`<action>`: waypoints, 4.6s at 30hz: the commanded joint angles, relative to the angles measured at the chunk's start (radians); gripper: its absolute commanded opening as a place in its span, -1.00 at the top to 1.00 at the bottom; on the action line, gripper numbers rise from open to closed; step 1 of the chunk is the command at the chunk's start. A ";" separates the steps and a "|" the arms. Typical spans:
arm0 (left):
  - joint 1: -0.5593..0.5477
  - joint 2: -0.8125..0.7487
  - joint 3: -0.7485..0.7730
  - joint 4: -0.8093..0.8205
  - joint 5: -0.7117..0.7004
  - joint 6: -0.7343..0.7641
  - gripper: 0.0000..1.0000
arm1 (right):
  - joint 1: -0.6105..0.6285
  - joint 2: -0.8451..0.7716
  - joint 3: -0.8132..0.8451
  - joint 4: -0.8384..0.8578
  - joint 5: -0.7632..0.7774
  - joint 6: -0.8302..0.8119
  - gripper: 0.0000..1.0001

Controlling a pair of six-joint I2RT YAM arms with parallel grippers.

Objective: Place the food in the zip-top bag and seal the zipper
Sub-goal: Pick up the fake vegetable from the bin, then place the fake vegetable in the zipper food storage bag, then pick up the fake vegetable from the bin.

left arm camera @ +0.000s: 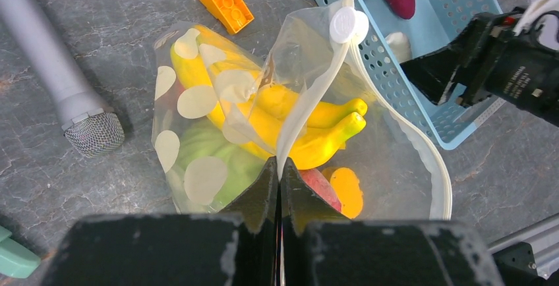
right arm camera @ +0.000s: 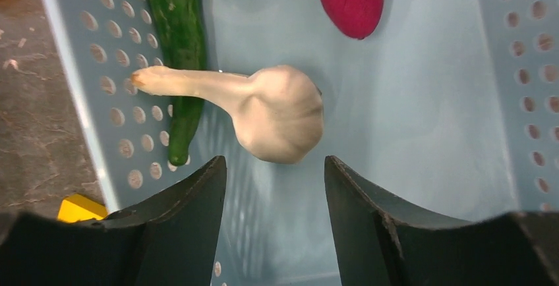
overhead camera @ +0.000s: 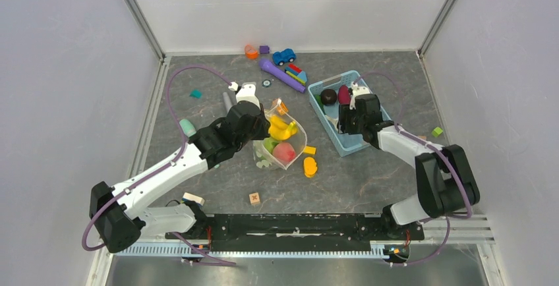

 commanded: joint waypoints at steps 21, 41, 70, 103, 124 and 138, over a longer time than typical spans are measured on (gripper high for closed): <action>0.006 -0.010 0.002 0.011 -0.008 -0.016 0.89 | -0.001 0.006 0.007 0.118 -0.038 0.031 1.00; 0.006 0.019 0.024 0.022 0.022 -0.017 0.90 | 0.198 -0.540 -0.072 0.021 -0.412 -0.134 1.00; 0.006 -0.031 0.026 0.053 0.152 -0.022 0.91 | 0.607 -0.302 0.167 -0.239 0.256 -0.202 1.00; 0.006 -0.069 -0.009 0.072 0.157 -0.056 0.90 | 0.734 -0.190 0.249 -0.015 0.242 -0.172 -0.43; 0.006 -0.061 -0.015 0.036 0.076 -0.057 0.90 | 0.355 -0.391 0.110 0.008 0.277 -0.154 -0.96; 0.006 -0.054 -0.014 0.018 0.056 -0.054 0.89 | -0.005 0.053 0.164 0.048 0.172 -0.116 -0.90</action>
